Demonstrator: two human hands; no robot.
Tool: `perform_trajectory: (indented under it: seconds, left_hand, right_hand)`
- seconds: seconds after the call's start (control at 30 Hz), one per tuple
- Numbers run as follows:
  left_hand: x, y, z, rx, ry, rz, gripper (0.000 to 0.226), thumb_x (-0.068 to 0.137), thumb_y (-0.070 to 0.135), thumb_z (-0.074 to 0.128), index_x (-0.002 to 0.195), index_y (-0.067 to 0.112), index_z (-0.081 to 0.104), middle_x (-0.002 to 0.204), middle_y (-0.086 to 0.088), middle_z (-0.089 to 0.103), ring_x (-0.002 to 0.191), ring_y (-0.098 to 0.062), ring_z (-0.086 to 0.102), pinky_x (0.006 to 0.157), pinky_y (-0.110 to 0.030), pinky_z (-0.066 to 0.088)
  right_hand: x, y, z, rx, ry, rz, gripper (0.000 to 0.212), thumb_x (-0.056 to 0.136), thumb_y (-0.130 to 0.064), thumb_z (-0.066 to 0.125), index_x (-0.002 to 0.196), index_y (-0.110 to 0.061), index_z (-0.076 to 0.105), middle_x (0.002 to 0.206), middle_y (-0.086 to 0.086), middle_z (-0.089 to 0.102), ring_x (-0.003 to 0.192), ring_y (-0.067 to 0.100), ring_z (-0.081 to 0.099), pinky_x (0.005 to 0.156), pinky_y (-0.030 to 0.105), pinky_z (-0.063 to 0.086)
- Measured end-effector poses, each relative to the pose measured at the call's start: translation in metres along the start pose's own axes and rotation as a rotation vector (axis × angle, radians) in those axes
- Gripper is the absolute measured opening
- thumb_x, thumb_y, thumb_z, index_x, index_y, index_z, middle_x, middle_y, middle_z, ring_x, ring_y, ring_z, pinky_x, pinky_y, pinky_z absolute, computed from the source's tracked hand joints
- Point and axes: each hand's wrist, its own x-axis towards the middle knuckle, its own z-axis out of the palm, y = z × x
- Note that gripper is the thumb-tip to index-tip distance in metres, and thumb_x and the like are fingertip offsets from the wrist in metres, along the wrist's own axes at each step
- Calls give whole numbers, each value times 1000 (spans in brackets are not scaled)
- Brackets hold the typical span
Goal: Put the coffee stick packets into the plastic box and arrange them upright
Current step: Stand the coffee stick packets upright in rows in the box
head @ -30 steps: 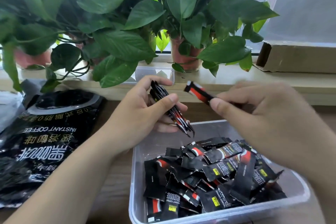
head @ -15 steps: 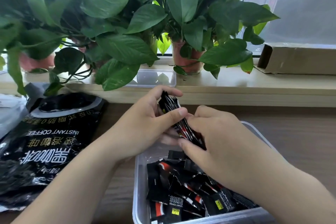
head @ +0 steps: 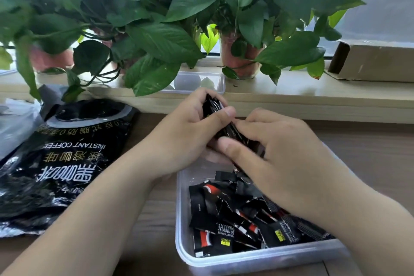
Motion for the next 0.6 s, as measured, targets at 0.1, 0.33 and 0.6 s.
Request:
perform_trajectory:
  seconds: [0.1, 0.33, 0.6]
  left_hand:
    - [8, 1, -14, -93, 98, -12, 8, 101, 18, 53, 98, 15, 47, 91, -31, 67, 62, -28, 72, 53, -34, 60]
    - [15, -11, -16, -131, 98, -67, 9, 103, 20, 50, 98, 16, 43, 89, -23, 60, 62, -30, 72, 55, -34, 59]
    - [16, -13, -17, -133, 86, -79, 10, 103, 21, 50, 104, 13, 43, 103, -29, 57, 67, -30, 72, 58, -34, 60]
  right_hand:
    - [-1, 6, -24, -62, -46, 42, 48, 90, -54, 38, 109, -25, 71, 103, -15, 61, 85, -4, 54, 77, 14, 41]
    - [-5, -9, -10, -100, -463, -144, 22, 89, -37, 57, 99, -35, 77, 92, -18, 70, 92, 5, 62, 82, 14, 45]
    - [6, -26, 20, -265, -867, -295, 46, 100, -18, 44, 135, -47, 56, 100, -6, 51, 96, 16, 53, 84, 29, 46]
